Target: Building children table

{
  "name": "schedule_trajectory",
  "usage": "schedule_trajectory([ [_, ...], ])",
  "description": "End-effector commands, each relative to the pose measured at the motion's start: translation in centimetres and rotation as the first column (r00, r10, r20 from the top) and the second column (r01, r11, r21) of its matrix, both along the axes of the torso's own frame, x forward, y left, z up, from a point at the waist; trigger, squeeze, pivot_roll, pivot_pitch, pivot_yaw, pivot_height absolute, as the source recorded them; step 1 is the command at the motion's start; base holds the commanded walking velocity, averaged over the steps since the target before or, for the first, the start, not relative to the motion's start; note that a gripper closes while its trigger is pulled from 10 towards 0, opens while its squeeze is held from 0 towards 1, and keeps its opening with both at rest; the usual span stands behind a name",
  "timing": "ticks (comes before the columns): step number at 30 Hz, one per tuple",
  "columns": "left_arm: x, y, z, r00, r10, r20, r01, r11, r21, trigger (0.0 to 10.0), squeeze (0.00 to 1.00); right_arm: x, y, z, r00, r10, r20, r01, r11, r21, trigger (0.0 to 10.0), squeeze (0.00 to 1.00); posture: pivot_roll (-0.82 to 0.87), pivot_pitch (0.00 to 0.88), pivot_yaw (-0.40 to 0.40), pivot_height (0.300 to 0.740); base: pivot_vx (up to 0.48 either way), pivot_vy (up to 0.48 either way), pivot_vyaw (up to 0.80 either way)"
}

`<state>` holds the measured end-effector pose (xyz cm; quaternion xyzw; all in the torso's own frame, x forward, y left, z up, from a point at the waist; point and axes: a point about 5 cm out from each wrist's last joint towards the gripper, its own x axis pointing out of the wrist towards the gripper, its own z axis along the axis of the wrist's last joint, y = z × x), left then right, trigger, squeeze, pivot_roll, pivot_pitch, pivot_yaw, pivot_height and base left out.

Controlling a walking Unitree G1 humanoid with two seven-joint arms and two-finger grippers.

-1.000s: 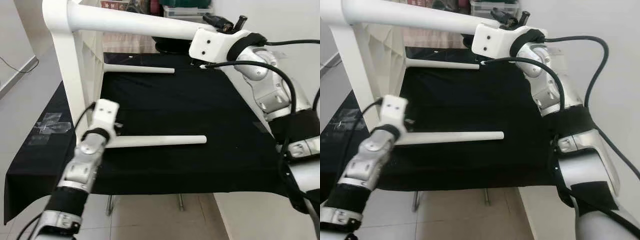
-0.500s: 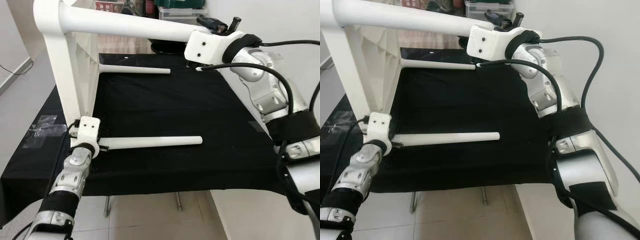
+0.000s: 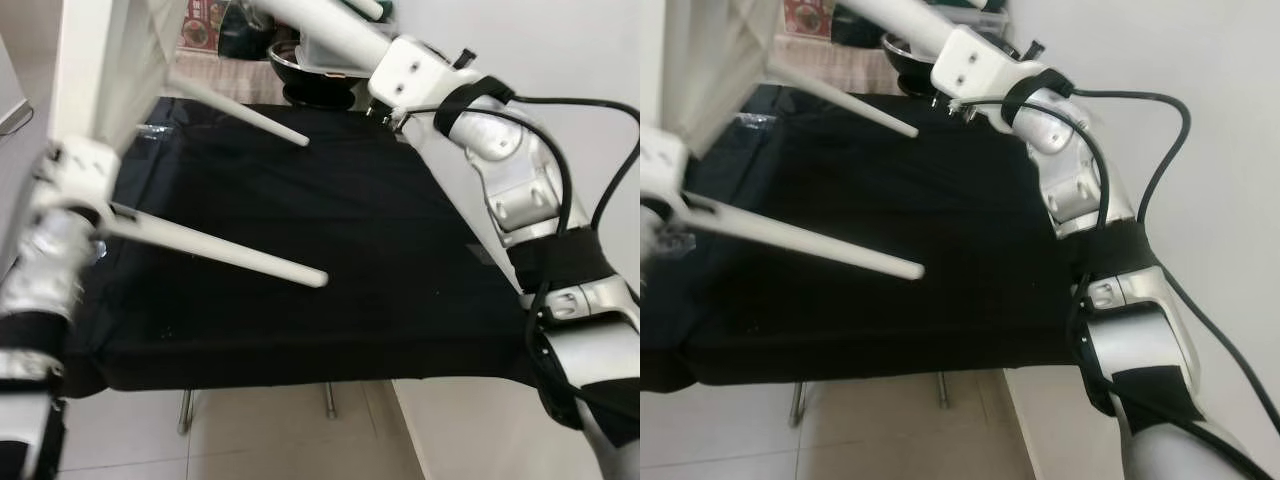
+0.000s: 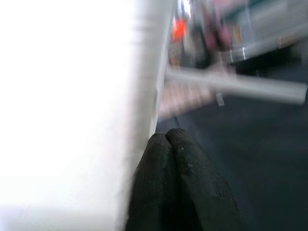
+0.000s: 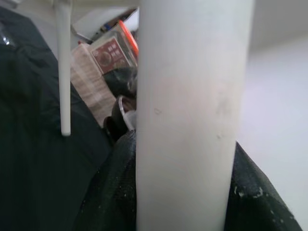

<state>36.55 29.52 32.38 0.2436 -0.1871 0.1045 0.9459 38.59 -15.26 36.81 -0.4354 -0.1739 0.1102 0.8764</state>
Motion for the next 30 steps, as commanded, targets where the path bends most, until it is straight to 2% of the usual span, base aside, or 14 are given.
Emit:
schedule_trajectory([
  [1,-2.0,2.3,5.0,0.987,0.059,0.147,-0.062,0.998,0.019,0.0,0.0,1.6,-4.7,-5.3,0.947,-0.194,-0.254,0.211,0.977,0.041,0.0,0.0,0.03,0.054,-0.058,0.74,0.0,0.0,0.0],
  [3,-2.0,1.9,5.8,0.987,0.034,0.157,-0.04,0.999,0.037,0.0,0.0,1.7,-4.8,-5.6,0.942,-0.194,-0.274,0.221,0.972,0.074,0.0,0.0,0.03,0.054,-0.058,0.74,0.0,0.0,0.0],
  [9,-1.5,-0.7,9.1,0.98,-0.096,0.172,0.075,0.989,0.124,0.0,0.0,2.2,-4.3,-10.6,0.883,-0.139,-0.447,0.285,0.917,0.278,0.0,0.0,0.05,0.059,-0.053,0.74,0.0,0.0,0.0],
  [12,-1.2,-1.9,9.9,0.976,-0.15,0.159,0.124,0.979,0.161,0.0,0.0,2.1,-3.5,-13.6,0.84,-0.095,-0.534,0.334,0.866,0.372,0.0,0.0,0.06,0.062,-0.052,0.74,0.0,0.0,0.0],
  [14,-0.8,-3.2,10.3,0.968,-0.208,0.137,0.181,0.965,0.191,0.0,0.0,1.8,-2.0,-17.3,0.773,-0.027,-0.633,0.414,0.779,0.471,0.0,0.0,0.06,0.067,-0.047,0.74,0.0,0.0,0.0],
  [17,-0.6,-3.7,10.3,0.965,-0.233,0.122,0.205,0.958,0.201,0.0,0.0,1.7,-1.4,-18.6,0.745,-0.001,-0.667,0.447,0.743,0.498,0.0,0.0,0.06,0.067,-0.047,0.74,0.0,0.0,0.0],
  [19,0.0,-5.0,9.9,0.954,-0.285,0.089,0.262,0.943,0.204,2.0,0.0,1.6,-0.6,-20.2,0.72,0.014,-0.694,0.497,0.687,0.529,0.0,0.0,0.08,0.076,-0.043,0.74,0.0,0.0,0.0],
  [20,0.2,-5.5,9.6,0.949,-0.306,0.08,0.285,0.938,0.199,6.9,0.0,1.6,-0.4,-20.5,0.721,0.008,-0.693,0.505,0.677,0.534,0.0,0.0,0.08,0.078,-0.041,0.74,0.0,0.0,0.0],
  [21,0.3,-6.0,9.3,0.94,-0.333,0.068,0.316,0.93,0.186,9.2,0.0,1.7,-0.1,-20.5,0.729,0.025,-0.684,0.509,0.648,0.566,0.0,0.0,0.08,0.081,-0.039,0.74,0.0,0.0,0.0],
  [25,0.6,-7.2,8.4,0.921,-0.386,0.041,0.374,0.911,0.175,10.0,0.0,1.8,0.3,-20.4,0.742,0.043,-0.669,0.497,0.634,0.593,0.1,0.0,0.08,0.087,-0.036,0.74,0.0,0.0,0.0],
  [26,0.8,-7.8,7.6,0.912,-0.408,0.027,0.399,0.902,0.165,10.0,0.0,1.9,0.6,-20.1,0.755,0.057,-0.653,0.481,0.63,0.61,7.8,0.0,0.08,0.09,-0.035,0.74,0.0,0.0,0.0],
  [27,0.8,-7.8,7.6,0.912,-0.408,0.027,0.399,0.902,0.165,10.0,0.0,1.9,0.6,-20.1,0.755,0.057,-0.653,0.481,0.63,0.61,7.8,0.0,0.08,0.09,-0.035,0.74,0.0,0.0,0.0],
  [28,1.0,-8.4,6.6,0.902,-0.432,0.011,0.426,0.893,0.143,10.0,0.0,2.0,0.9,-19.9,0.768,0.066,-0.637,0.46,0.634,0.622,10.0,0.0,0.08,0.092,-0.033,0.74,0.0,0.0,0.0],
  [30,1.1,-9.6,4.5,0.879,-0.477,-0.013,0.477,0.874,0.093,10.0,0.0,2.1,1.2,-19.8,0.781,0.064,-0.621,0.434,0.66,0.614,10.0,0.0,0.08,0.093,-0.031,0.74,0.0,0.0,0.0],
])
